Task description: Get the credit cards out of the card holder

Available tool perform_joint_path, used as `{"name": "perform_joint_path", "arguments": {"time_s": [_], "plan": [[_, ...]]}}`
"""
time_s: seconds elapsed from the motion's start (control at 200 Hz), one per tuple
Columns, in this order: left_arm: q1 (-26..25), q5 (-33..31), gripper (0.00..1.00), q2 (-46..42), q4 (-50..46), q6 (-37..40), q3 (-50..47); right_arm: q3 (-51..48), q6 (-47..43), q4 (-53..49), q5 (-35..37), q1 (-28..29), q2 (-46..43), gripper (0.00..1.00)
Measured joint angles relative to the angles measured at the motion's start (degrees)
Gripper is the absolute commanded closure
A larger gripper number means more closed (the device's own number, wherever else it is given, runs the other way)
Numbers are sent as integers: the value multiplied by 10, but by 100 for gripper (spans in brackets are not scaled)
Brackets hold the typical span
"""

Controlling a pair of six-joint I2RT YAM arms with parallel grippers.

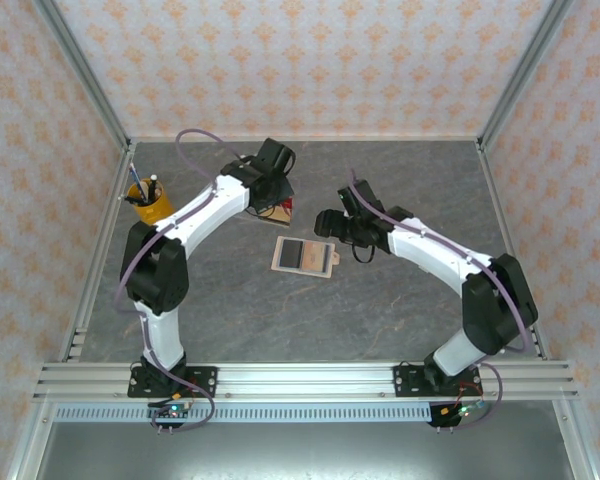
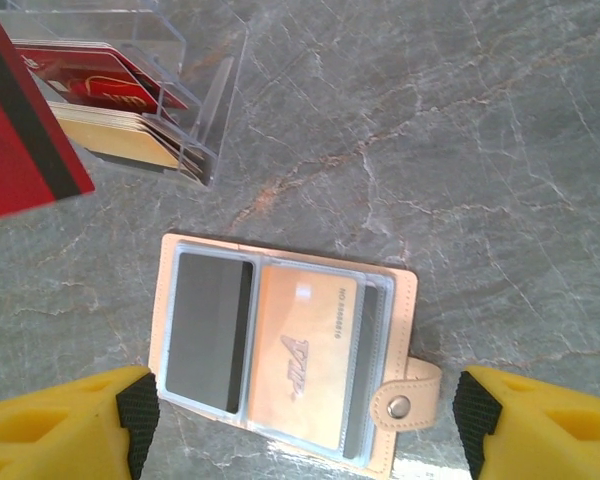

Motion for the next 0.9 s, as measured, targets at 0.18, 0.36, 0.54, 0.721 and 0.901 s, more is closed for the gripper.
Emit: {"name": "perform_joint_path", "arguments": {"time_s": [0.18, 0.36, 0.54, 0.721, 0.901], "plan": [[0, -49, 100, 24, -17, -89, 14, -14, 0, 0, 4, 0, -28, 18], [-4, -83, 100, 42, -34, -149, 43, -16, 0, 0, 4, 0, -32, 18], [-7, -100, 100, 65, -42, -193, 74, -21, 0, 0, 4, 0, -32, 17], [-7, -108, 100, 70, -47, -240, 75, -22, 0, 0, 4, 0, -35, 17], [-8, -123, 100, 70, -47, -279, 73, -22, 0, 0, 4, 0, -35, 17]]}}
